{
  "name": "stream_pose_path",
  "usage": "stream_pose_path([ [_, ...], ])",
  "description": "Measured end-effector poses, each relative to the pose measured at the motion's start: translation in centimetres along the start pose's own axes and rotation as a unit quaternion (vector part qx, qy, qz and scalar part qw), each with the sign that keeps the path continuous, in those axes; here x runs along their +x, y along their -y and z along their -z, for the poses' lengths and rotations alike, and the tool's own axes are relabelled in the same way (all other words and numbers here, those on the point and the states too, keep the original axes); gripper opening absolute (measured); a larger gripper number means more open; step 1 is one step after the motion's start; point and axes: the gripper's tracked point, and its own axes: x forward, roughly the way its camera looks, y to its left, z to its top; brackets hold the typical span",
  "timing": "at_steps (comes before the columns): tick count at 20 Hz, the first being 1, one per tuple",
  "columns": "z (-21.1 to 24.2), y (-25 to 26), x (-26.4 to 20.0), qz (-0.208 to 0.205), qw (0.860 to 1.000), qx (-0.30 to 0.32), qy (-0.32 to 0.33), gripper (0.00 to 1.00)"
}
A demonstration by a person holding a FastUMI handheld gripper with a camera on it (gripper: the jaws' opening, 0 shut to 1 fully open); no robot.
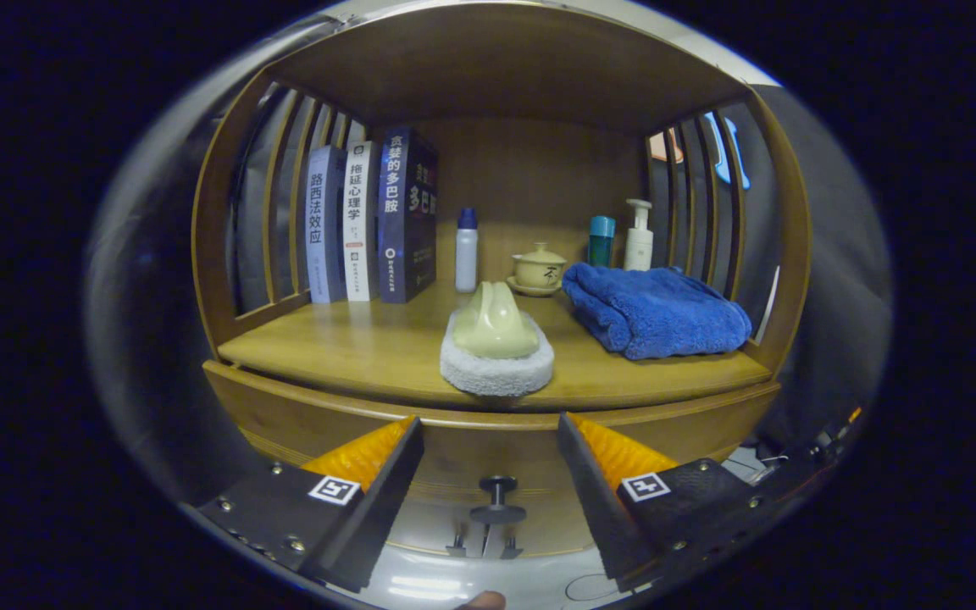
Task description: Pull open the drawer, take out the items inside it, and place them on the countertop above the cabinet.
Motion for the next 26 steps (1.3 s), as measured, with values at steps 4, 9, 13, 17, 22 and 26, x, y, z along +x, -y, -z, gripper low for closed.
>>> stream_pose_path([
  [4,-0.2,0.0,0.3,0.001,1.0,0.003,0.002,0.97],
  [9,-0.4,0.1,0.3,0.0,1.0,0.012,0.005,0.97],
  [13,-0.5,0.1,0.5,0.003,1.0,0.024,0.008,0.97],
  [17,-0.4,0.0,0.4,0.006,0.999,0.032,0.01,0.97],
  [22,1.1,-0.2,0.1,0.003,0.999,0.0,-0.038,0.97],
  [26,1.3,-0.7,-2.2,-0.006,0.999,-0.001,-0.046,0.97],
])
